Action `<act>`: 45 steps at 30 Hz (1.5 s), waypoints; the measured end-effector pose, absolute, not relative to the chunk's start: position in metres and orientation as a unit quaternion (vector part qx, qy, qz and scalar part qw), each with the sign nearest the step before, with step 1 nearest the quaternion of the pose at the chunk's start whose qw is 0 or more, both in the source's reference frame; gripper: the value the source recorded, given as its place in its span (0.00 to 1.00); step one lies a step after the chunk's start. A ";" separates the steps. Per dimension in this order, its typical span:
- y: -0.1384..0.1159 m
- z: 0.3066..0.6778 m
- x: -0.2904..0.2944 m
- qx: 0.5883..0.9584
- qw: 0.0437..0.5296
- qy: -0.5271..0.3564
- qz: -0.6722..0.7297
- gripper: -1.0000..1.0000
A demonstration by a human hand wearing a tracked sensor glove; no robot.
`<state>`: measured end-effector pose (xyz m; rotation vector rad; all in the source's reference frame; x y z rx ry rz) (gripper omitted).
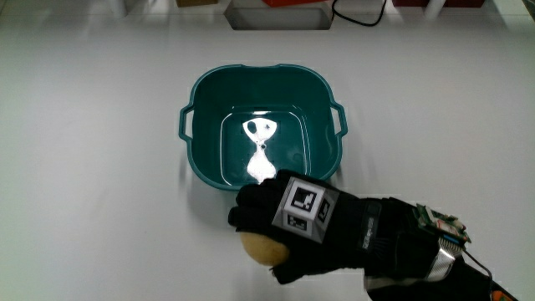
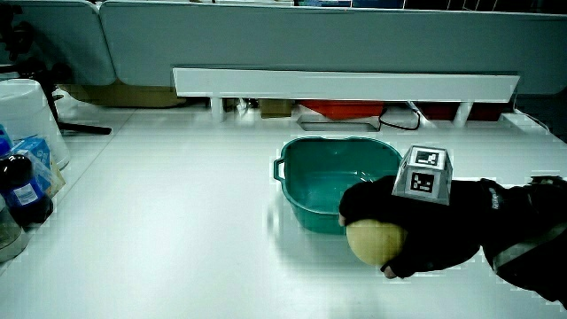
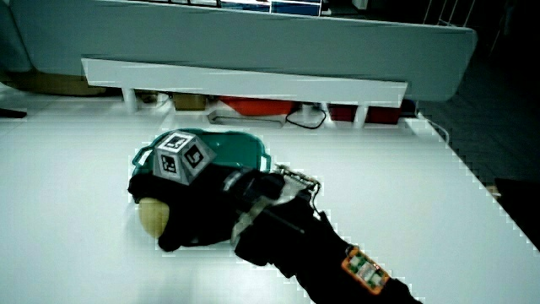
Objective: Place pear on desk
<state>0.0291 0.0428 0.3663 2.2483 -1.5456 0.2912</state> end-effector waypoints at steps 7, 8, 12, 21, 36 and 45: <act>0.063 0.374 0.024 0.793 0.206 -0.568 0.075 0.50; 0.065 0.377 0.023 0.793 0.206 -0.570 0.063 0.50; 0.076 0.391 0.018 0.788 0.215 -0.574 0.051 0.50; 0.088 0.414 0.011 0.783 0.234 -0.575 0.043 0.50; 0.090 0.437 0.007 0.781 0.261 -0.566 0.027 0.50; 0.091 0.439 0.008 0.782 0.262 -0.565 0.026 0.48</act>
